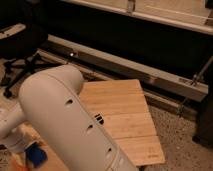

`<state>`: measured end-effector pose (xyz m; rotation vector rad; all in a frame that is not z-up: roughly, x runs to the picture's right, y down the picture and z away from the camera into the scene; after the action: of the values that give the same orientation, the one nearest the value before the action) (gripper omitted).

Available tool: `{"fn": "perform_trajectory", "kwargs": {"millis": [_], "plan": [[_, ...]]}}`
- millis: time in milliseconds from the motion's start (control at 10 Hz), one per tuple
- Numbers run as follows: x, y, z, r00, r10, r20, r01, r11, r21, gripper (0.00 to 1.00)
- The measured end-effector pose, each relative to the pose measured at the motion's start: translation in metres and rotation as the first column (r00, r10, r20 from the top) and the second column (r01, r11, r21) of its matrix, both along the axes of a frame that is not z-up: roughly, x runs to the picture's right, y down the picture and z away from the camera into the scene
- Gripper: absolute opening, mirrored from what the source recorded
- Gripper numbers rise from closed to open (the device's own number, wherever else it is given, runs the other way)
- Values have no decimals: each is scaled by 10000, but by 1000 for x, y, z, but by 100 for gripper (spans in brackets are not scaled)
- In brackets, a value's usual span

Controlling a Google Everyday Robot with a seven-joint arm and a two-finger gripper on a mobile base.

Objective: Place the white sponge in the ceramic cup

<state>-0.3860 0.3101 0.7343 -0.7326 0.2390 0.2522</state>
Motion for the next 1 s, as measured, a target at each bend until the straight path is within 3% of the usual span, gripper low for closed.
{"fn": "perform_trajectory", "kwargs": {"millis": [600, 1000], "plan": [[3, 1, 9, 9997, -241, 108, 241, 9997, 10, 80], [6, -11, 2, 9994, -171, 295, 172, 9999, -13, 80]]}}
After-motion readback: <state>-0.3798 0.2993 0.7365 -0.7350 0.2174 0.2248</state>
